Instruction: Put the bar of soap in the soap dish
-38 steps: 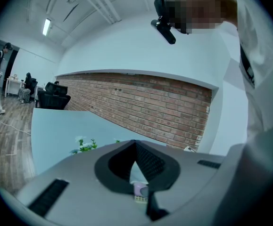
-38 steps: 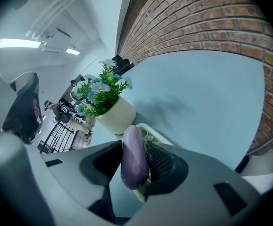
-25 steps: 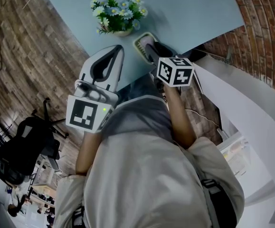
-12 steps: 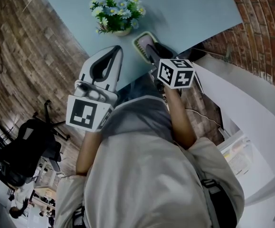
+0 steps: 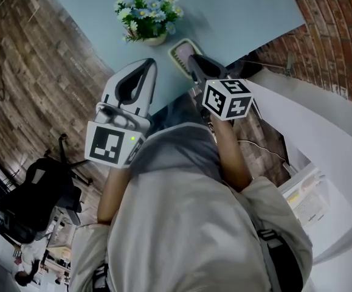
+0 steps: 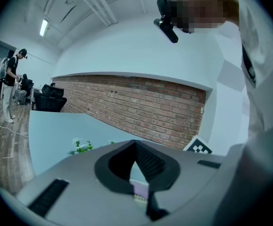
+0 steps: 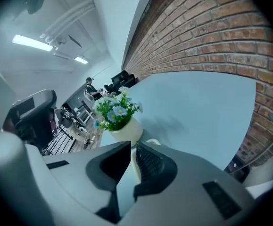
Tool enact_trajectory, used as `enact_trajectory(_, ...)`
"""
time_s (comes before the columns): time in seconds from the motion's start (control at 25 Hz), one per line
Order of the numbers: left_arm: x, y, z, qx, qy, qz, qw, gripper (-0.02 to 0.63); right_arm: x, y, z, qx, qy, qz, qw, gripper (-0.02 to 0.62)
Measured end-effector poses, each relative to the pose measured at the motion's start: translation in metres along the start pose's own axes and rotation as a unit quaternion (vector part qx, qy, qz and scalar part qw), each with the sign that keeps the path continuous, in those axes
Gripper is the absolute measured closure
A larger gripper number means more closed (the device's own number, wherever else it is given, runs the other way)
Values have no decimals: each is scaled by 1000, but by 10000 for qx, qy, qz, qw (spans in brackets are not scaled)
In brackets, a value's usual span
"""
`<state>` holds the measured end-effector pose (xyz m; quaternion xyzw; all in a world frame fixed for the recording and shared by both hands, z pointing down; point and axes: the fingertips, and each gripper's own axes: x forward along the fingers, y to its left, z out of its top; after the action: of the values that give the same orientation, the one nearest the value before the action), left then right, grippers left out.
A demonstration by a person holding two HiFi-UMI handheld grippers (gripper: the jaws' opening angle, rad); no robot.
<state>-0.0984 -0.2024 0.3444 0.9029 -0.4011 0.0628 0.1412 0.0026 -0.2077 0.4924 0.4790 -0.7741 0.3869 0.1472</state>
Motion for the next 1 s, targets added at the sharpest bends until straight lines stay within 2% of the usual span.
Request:
enact_trajectory(0.4, -11, -6, 13, -39, -187, -125, 9997, 604, -45, 53, 51, -545, -915, 392, 9935, 581)
enact_trajectory(1.0, -35, -7, 52, 171, -556, -114, 9982, 604, -111, 130, 117, -1368, -1893, 756, 9694, 583)
